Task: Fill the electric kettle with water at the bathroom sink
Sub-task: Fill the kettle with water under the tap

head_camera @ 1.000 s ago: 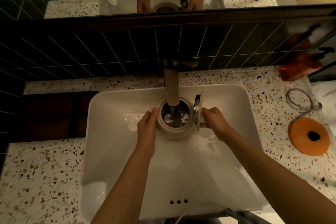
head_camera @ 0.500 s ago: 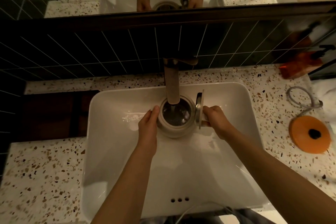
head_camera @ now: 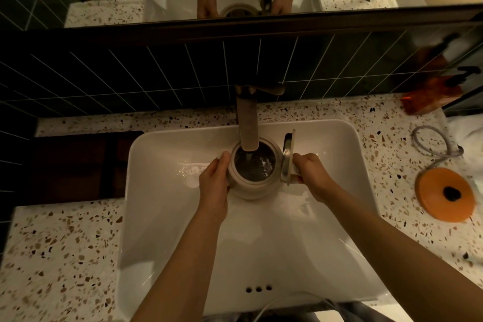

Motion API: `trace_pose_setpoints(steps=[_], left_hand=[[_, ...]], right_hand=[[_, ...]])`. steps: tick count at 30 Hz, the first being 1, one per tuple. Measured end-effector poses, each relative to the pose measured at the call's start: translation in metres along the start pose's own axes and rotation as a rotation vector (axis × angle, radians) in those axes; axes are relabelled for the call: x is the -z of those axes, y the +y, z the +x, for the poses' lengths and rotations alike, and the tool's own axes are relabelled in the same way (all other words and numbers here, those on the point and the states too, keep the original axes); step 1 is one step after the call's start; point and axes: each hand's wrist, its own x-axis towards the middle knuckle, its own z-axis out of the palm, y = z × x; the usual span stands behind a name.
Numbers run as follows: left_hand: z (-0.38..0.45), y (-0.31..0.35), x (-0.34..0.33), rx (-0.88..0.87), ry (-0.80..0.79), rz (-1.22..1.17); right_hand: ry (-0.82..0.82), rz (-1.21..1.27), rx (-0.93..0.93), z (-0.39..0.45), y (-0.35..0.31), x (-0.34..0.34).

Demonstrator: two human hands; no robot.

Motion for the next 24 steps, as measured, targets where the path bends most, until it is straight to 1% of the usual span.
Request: trace_pose_setpoints(steps=[7,14,24], left_hand=[[0.0003,0.0007,0.0000,0.006,0.002,-0.006],[-0.0007,0.0024,-0.0003,0.025,0.025,-0.003],[-0.0029,0.0034,-0.0015,0.032,0.044,-0.011]], right_hand=[[0.009,0.010,0.014,0.0016,0.0005,-0.0002],[-0.016,0.035,0.010,0.0027,0.0012,-0.0006],[0.006,0.073,0.040,0.0044,0.0021,-0.0027]])
